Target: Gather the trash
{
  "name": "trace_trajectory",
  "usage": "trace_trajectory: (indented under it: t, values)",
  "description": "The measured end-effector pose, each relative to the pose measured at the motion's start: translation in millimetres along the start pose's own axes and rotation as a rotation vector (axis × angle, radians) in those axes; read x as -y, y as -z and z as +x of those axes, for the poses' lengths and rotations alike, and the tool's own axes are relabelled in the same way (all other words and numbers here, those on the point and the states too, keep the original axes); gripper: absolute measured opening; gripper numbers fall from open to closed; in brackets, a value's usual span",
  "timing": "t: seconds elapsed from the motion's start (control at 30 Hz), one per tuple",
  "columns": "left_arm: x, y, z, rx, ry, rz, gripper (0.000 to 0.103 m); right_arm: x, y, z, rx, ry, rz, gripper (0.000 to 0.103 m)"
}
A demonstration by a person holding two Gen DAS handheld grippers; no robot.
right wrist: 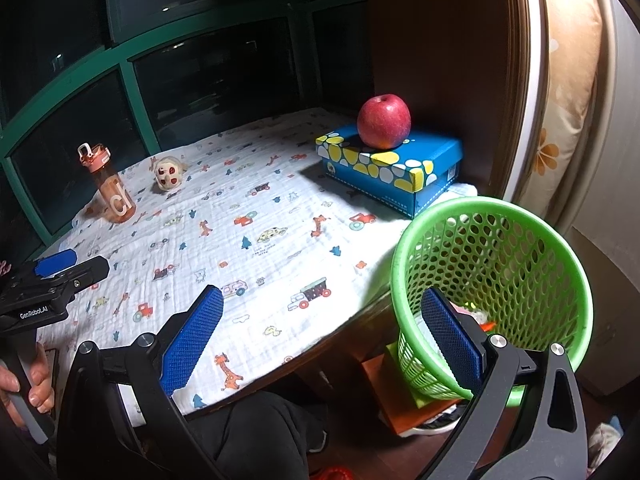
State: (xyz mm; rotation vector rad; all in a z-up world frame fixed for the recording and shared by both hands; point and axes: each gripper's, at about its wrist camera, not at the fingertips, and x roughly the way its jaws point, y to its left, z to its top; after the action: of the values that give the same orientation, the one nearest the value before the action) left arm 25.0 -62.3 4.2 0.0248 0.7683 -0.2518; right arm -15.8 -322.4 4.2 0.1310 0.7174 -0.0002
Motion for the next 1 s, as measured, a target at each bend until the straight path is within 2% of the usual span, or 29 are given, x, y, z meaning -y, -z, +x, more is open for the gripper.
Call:
trace_trajectory:
  t: [1.0]
  values:
    - [-2.2, 0.7, -9.8, 0.058, -0.052, -0.019, 0.095, -3.5, -0.7, 2.2, 0.005, -0.009, -0.005, 0.098]
